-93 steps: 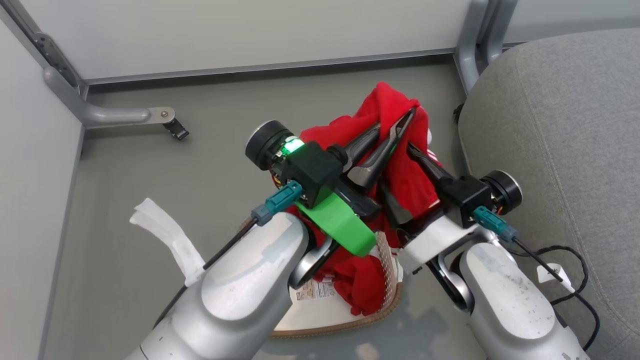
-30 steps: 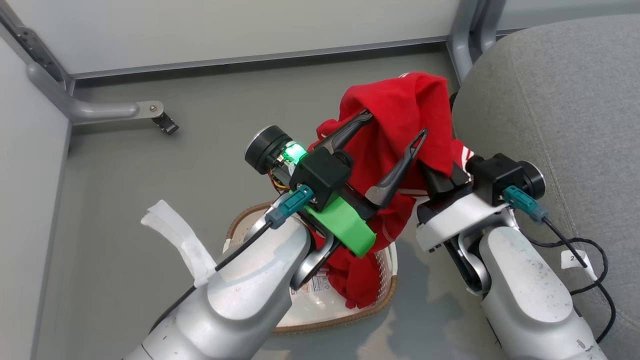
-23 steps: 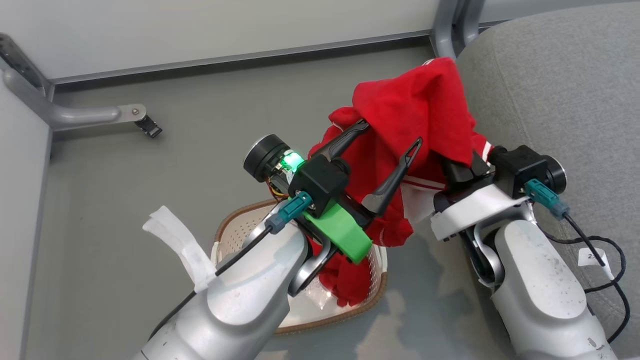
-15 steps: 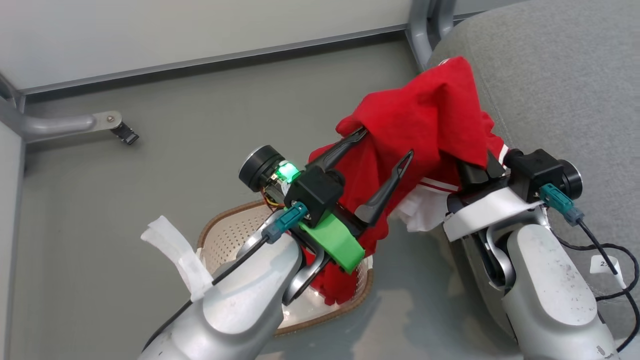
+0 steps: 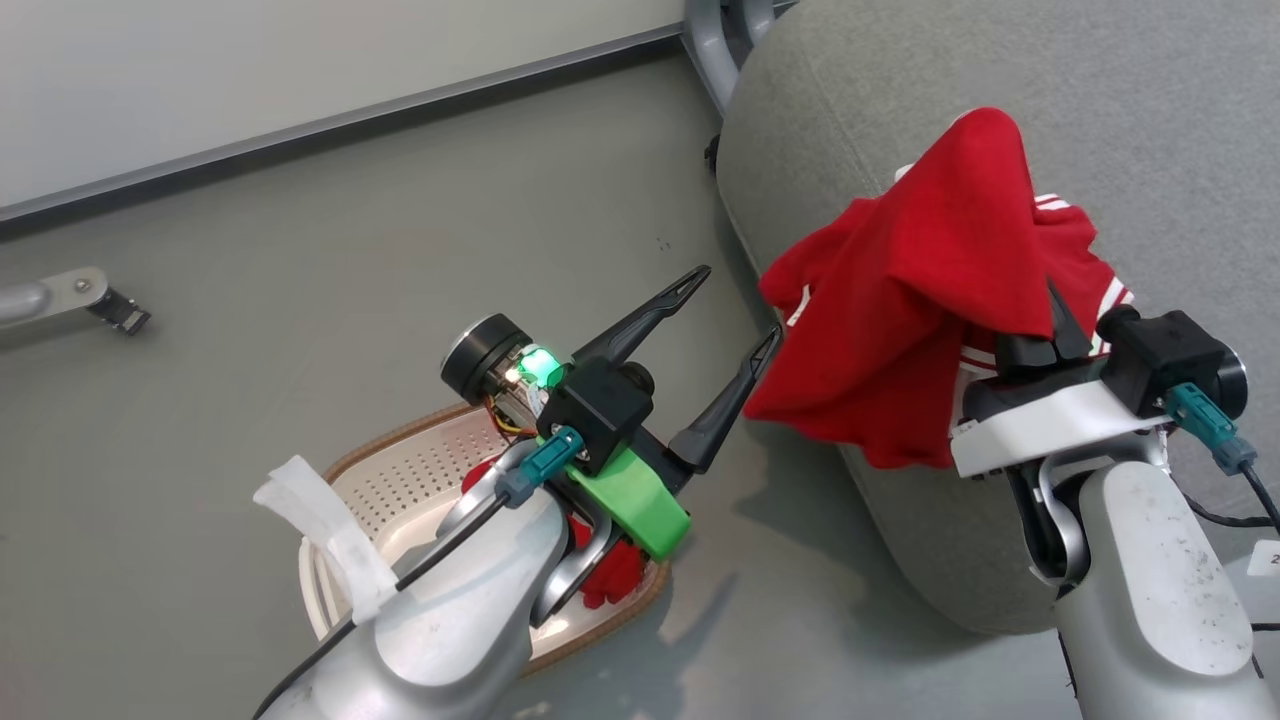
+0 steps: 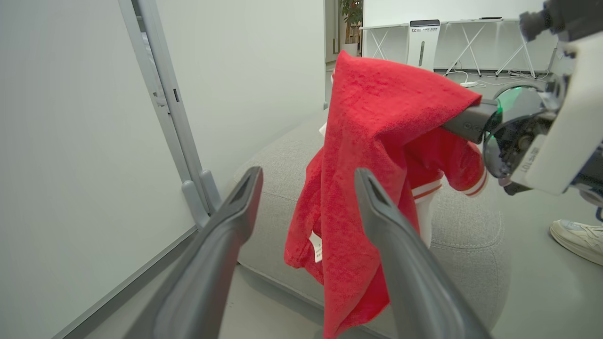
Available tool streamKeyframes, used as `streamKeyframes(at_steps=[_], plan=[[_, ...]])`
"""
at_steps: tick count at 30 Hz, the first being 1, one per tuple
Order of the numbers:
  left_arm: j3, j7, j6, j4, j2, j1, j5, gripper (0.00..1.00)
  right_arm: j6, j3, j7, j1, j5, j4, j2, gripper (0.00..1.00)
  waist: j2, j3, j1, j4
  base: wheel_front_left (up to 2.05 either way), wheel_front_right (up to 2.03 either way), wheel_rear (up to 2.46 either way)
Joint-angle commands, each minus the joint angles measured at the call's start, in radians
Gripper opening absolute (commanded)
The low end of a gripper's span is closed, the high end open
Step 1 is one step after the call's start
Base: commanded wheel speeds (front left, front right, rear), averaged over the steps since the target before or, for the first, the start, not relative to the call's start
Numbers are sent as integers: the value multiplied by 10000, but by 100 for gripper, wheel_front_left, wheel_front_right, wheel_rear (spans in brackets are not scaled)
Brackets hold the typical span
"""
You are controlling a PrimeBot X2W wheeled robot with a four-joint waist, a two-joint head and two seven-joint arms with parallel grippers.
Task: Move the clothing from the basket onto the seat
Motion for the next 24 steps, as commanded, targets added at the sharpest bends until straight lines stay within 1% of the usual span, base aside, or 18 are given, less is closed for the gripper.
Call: streamKeyframes(at_steps=[1,13,19,24], plan=[[62,-4,32,-54,125,144,129,100,-3,-94,-24,172,-16,-140,-26,0,-1,249,0,-431,0,0,0],[176,-3,39,-214,409,205,299,100,-3,-744,-24,826,257,-635,-22,0,-1,766,0,-1444,0,0,0],[234,-4,29,-299,454,266,379,100,-3,-933,-24,1146,371,-822,-23,0,-1,912,0,-1673,0,0,0],[342,-4,-6,-438,429,270,460,100,-3,-1066,-24,856,284,-1074,-26,0,-1,984,0,-1672,0,0,0]])
